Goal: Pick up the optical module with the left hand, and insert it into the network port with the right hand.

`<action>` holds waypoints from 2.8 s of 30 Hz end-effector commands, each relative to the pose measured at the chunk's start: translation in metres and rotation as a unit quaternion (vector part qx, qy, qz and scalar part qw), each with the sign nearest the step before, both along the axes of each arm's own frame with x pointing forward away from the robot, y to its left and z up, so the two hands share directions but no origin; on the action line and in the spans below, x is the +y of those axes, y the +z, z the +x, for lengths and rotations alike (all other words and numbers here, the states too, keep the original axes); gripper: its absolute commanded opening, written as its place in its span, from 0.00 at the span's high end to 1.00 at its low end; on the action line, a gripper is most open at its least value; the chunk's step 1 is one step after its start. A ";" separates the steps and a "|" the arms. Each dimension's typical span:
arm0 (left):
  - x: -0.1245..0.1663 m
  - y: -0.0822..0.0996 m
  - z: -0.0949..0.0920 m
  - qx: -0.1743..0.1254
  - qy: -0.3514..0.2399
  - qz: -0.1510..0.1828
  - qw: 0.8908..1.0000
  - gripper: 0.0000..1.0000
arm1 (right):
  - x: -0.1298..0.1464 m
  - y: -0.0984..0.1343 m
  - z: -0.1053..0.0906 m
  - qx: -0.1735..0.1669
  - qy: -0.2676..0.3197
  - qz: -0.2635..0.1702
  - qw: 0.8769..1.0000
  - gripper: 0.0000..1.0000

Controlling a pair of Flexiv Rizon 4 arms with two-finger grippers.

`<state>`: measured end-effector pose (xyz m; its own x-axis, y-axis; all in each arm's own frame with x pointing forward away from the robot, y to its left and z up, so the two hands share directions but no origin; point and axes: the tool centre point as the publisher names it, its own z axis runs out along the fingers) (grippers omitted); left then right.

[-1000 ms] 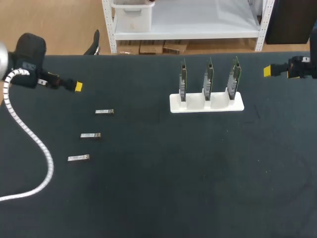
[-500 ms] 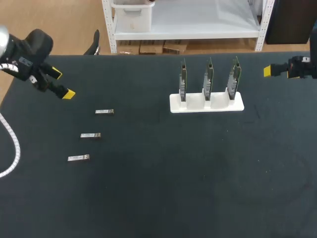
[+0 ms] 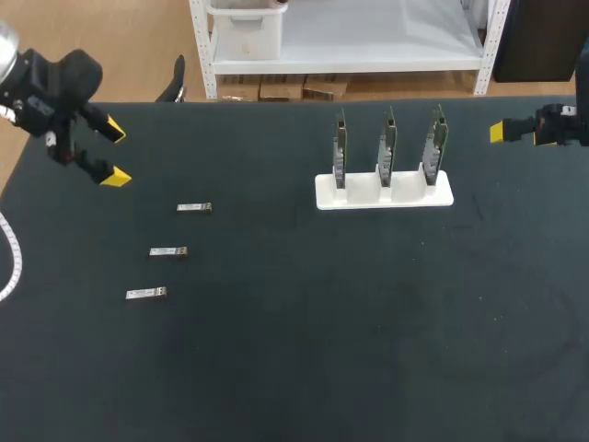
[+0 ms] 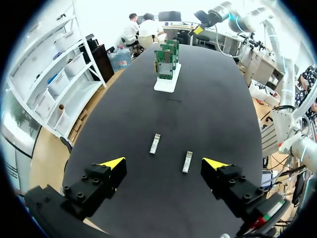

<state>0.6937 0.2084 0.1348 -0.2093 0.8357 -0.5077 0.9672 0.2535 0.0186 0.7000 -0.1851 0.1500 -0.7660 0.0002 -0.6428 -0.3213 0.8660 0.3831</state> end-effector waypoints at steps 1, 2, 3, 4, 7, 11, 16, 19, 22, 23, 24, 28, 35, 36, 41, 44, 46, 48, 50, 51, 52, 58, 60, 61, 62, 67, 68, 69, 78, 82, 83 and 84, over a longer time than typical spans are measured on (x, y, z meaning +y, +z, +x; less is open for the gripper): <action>-0.002 -0.005 0.000 -0.010 -0.005 0.041 0.999 0.00 | 0.000 0.000 0.000 0.000 0.000 0.000 1.000 0.00; -0.004 -0.008 0.000 -0.012 -0.009 0.066 0.998 0.00 | 0.000 0.000 0.000 0.000 0.000 0.000 1.000 0.00; -0.006 -0.011 0.000 -0.018 -0.028 0.090 0.995 0.00 | 0.000 0.000 0.000 0.000 0.000 0.000 1.000 0.00; -0.009 -0.014 0.001 -0.019 -0.040 0.119 0.992 0.00 | 0.000 0.000 0.000 0.000 0.000 0.000 1.000 0.00; -0.015 -0.019 0.001 -0.048 -0.082 0.169 0.981 0.00 | 0.000 0.000 0.000 0.000 0.000 0.000 1.000 0.00; -0.024 -0.029 0.006 -0.064 -0.100 0.189 0.975 0.00 | 0.000 0.000 0.000 0.000 0.000 0.000 1.000 0.00; -0.034 -0.047 0.013 -0.046 -0.119 0.202 0.971 0.00 | 0.000 0.000 0.000 0.000 0.000 0.000 1.000 0.00; -0.036 -0.055 0.015 -0.038 -0.124 0.210 0.969 0.00 | 0.000 0.000 0.000 0.000 0.000 0.000 1.000 0.00; -0.037 -0.063 0.018 -0.024 -0.120 0.214 0.969 0.00 | 0.000 0.000 0.000 0.000 0.000 0.000 1.000 0.00; -0.037 -0.066 0.019 -0.020 -0.118 0.219 0.968 0.00 | 0.000 0.000 0.000 0.000 0.000 0.000 1.000 0.00; -0.036 -0.068 0.020 -0.017 -0.116 0.222 0.968 0.00 | 0.000 0.000 0.000 0.000 0.000 0.000 1.000 0.00; -0.035 -0.080 0.023 -0.007 -0.108 0.225 0.968 0.00 | 0.000 0.000 0.000 0.000 0.000 0.000 1.000 0.00; -0.029 -0.091 0.027 -0.026 -0.074 0.254 0.964 0.00 | 0.000 0.000 0.000 0.000 0.000 0.000 1.000 0.00; -0.028 -0.092 0.027 -0.022 -0.072 0.249 0.966 0.00 | 0.000 0.000 0.000 0.000 0.000 0.000 1.000 0.00; -0.030 -0.099 0.027 -0.012 -0.078 0.254 0.964 0.00 | 0.000 0.000 0.000 0.000 0.000 0.000 1.000 0.00; -0.036 -0.105 0.027 -0.009 -0.086 0.254 0.963 0.00 | 0.000 0.000 0.000 0.000 0.000 0.000 1.000 0.00; -0.039 -0.109 0.028 -0.007 -0.087 0.254 0.963 0.00 | 0.000 0.000 0.000 0.000 0.000 0.000 1.000 0.00; -0.042 -0.113 0.030 -0.005 -0.088 0.253 0.963 0.00 | 0.000 0.000 0.000 0.000 0.000 0.000 1.000 0.00; -0.044 -0.115 0.033 -0.004 -0.087 0.252 0.964 0.00 | 0.000 0.000 0.000 0.000 0.000 0.000 1.000 0.00; -0.045 -0.116 0.033 -0.003 -0.087 0.253 0.964 0.00 | 0.000 0.000 0.000 0.000 0.000 0.000 1.000 0.00; -0.045 -0.116 0.034 0.000 -0.088 0.246 0.965 0.00 | 0.000 0.000 0.000 0.000 0.000 0.000 1.000 0.00; -0.039 -0.121 0.040 0.009 -0.080 0.253 0.964 0.00 | 0.000 0.000 0.000 0.000 0.000 0.000 1.000 0.00; -0.039 -0.123 0.042 0.015 -0.074 0.252 0.965 0.00 | 0.000 0.000 0.000 0.000 0.000 0.000 1.000 0.00; -0.039 -0.124 0.043 0.015 -0.067 0.257 0.964 0.00 | 0.000 0.000 0.000 0.000 0.000 0.000 1.000 0.00; -0.039 -0.124 0.044 0.014 -0.064 0.259 0.964 0.00 | 0.000 0.000 0.000 0.000 0.000 0.000 1.000 0.00; -0.044 -0.126 0.045 0.010 -0.067 0.262 0.963 0.00 | 0.000 0.000 0.000 0.000 0.000 0.000 1.000 0.00; -0.045 -0.126 0.045 0.011 -0.068 0.261 0.963 0.00 | 0.000 0.000 0.000 0.000 0.000 0.000 1.000 0.00; -0.046 -0.127 0.045 0.014 -0.068 0.256 0.964 0.00 | 0.000 0.000 0.000 0.000 0.000 0.000 1.000 0.00; -0.056 -0.135 0.043 0.022 -0.072 0.251 0.965 0.00 | 0.000 0.000 0.000 0.000 0.000 0.000 1.000 0.00; -0.057 -0.138 0.042 0.021 -0.075 0.256 0.964 0.00 | 0.000 0.000 0.000 0.000 0.000 0.000 1.000 0.00; -0.056 -0.138 0.042 0.020 -0.074 0.256 0.964 0.00 | 0.000 0.000 0.000 0.000 0.000 0.000 1.000 0.00; -0.055 -0.139 0.042 0.022 -0.071 0.258 0.963 0.00 | 0.000 0.000 0.000 0.000 0.000 0.000 1.000 0.00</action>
<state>0.7330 0.1538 -0.0025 -0.0816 0.9965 -0.0176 0.9942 0.0827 0.0684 0.7000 -0.1850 0.1500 -0.7660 0.0001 -0.6428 -0.3213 0.8660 0.3831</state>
